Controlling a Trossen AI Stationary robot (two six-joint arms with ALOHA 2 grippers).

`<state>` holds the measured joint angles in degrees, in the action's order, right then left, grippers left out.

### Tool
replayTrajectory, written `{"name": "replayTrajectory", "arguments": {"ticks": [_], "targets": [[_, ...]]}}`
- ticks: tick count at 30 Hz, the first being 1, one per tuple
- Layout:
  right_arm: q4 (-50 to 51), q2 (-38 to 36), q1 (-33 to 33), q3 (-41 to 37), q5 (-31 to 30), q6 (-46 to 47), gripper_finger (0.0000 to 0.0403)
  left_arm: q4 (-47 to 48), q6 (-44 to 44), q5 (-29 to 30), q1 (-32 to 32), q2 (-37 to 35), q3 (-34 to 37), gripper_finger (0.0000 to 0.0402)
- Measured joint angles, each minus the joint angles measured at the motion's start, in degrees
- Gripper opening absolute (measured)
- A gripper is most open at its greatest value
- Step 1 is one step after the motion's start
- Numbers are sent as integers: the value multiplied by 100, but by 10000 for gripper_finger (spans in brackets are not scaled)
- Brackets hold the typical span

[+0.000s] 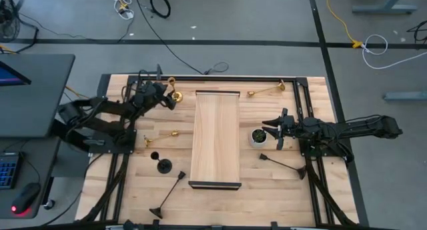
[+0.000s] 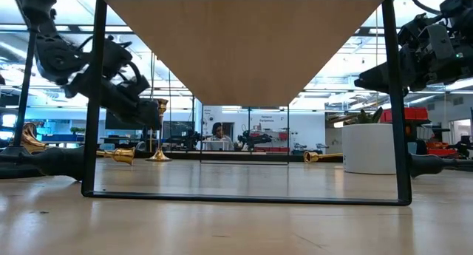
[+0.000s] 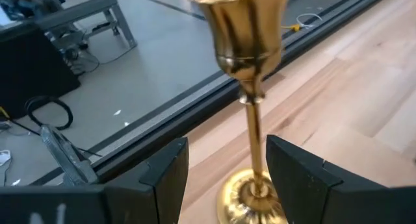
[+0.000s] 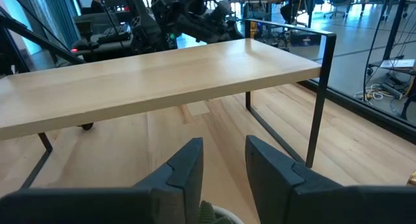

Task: Pick & Place candle stick holders
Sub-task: Put the top left gold candle holder on the shelf

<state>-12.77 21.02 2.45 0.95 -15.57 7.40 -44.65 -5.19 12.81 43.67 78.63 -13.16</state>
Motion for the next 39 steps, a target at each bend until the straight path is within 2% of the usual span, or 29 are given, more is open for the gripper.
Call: {"name": "replayTrajectory", "arguments": {"ticks": [5,11,14,17,23,24,34,39], "targets": [[2,0,1,0,0,0,114,-252,4,-343,69,421,-181,206],[1,1,1,0,0,0,114,-253,4,-368,69,731,-407,206],[0,2,1,0,0,0,114,-229,-23,-371,69,778,-436,194],[0,0,-1,0,0,0,114,-231,-33,-369,69,778,-436,158],[2,0,1,0,0,0,114,-229,-54,-562,177,777,-436,27],[0,1,1,0,0,0,114,-239,-45,-665,209,774,-438,17],[1,1,-1,0,0,0,114,-9,4,-997,377,669,-442,13],[0,2,1,-2,0,0,114,570,151,-1231,370,238,-430,13]]}}
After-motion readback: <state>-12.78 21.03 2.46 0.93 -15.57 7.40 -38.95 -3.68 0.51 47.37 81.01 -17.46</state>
